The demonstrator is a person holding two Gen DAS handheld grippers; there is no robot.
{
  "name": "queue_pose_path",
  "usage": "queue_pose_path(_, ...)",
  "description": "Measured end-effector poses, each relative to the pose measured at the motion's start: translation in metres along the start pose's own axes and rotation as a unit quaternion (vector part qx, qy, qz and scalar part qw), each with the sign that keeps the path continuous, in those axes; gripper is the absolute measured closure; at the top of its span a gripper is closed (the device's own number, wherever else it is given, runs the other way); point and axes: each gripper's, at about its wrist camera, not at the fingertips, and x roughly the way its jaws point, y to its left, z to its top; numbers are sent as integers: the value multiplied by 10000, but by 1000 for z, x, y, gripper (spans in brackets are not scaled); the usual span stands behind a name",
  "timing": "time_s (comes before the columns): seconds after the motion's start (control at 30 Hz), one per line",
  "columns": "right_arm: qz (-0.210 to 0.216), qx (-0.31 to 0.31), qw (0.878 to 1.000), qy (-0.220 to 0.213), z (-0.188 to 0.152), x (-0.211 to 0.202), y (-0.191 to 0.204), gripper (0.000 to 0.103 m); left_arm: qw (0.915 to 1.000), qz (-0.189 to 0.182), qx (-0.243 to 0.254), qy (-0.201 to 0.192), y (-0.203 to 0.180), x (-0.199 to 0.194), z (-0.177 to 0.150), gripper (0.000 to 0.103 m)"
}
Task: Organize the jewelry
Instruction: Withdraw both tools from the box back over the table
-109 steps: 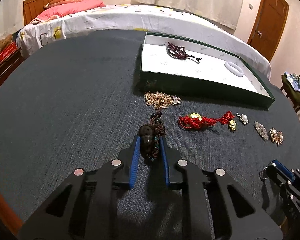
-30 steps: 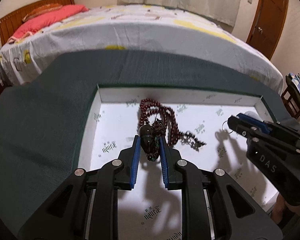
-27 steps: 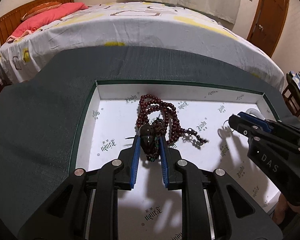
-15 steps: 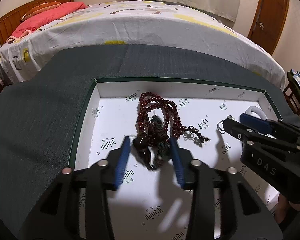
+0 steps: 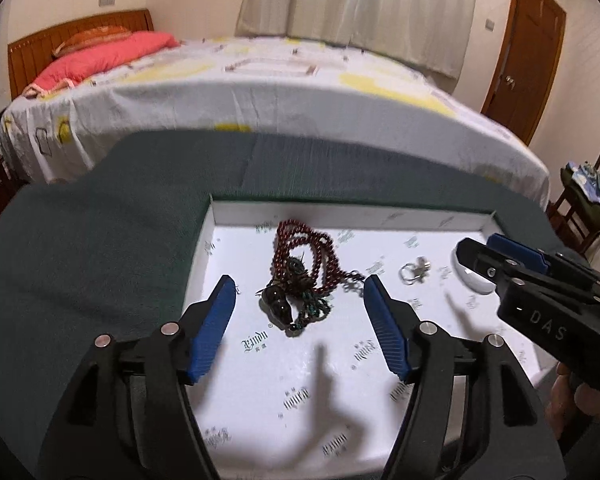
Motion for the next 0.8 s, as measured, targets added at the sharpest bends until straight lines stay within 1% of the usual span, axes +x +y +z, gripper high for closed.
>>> queue_pose_path(0.13,-30,54,9997,-228,-10,-32,-7,62,9994,32,64,-347,-3,-34,-7,36)
queue_pose_path(0.27,-68,98,9993,-344,-34,-61,-12,62,9987,9,46,-499,-3,-60,-22,36)
queue_pose_path(0.33,-84,106,9993,-353,-46,-71,-14,62,9986,37,63,-526,-5,-68,-31,36)
queue_pose_path(0.47,-153,64,9992,-366,-79,-90,-12,62,9984,43,91,-556,-7,-88,-59,36)
queue_pose_path(0.67,-159,45,9994,-312,-127,-106,-8,62,9988,122,161,-452,-7,-103,-95,36)
queue_pose_path(0.8,-232,51,9995,-202,-154,-114,-14,62,9991,166,127,-375,-2,-111,-114,36)
